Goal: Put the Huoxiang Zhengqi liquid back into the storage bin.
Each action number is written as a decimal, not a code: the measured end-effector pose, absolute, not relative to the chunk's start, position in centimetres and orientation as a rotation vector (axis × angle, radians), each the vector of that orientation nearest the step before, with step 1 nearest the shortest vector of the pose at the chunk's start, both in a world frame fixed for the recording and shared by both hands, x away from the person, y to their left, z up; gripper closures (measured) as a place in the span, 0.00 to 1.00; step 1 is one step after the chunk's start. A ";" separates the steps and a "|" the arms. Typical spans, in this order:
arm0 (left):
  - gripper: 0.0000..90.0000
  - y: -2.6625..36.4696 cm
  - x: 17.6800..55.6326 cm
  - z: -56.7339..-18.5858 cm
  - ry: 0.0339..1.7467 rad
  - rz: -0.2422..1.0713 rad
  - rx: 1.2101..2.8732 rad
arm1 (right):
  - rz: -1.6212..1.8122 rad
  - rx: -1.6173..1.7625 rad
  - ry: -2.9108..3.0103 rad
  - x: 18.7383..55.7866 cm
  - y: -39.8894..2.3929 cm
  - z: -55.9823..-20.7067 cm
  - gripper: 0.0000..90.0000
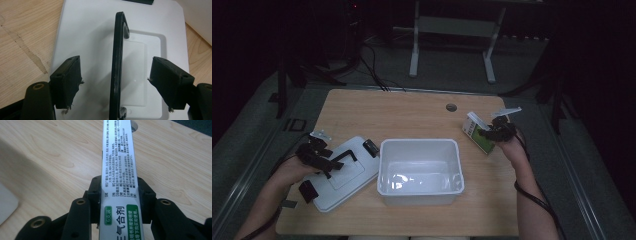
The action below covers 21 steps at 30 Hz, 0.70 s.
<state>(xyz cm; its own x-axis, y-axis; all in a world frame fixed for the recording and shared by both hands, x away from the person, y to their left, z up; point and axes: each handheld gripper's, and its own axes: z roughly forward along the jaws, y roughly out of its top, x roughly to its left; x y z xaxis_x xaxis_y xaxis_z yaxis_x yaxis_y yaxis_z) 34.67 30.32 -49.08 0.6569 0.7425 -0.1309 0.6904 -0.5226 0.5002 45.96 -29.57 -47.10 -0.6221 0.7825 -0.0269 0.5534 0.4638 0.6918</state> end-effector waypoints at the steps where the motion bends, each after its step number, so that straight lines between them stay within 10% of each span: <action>1: 0.28 30.3 34.6 -49.1 1.115 0.137 2.353 | 0.940 1.127 2.376 45.7 -29.7 -46.9 0.71; 21: 0.28 29.9 34.2 -48.6 1.089 0.162 2.369 | 1.033 0.995 2.460 40.3 -30.2 -42.9 0.71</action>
<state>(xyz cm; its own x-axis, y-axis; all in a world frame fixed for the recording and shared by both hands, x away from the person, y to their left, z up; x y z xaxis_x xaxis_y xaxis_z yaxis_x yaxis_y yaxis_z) 34.20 29.92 -48.60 0.6691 0.7356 -0.1060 0.6731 -0.5394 0.5059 40.25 -30.18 -42.89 -0.7184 0.6956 -0.0022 0.4856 0.5038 0.7144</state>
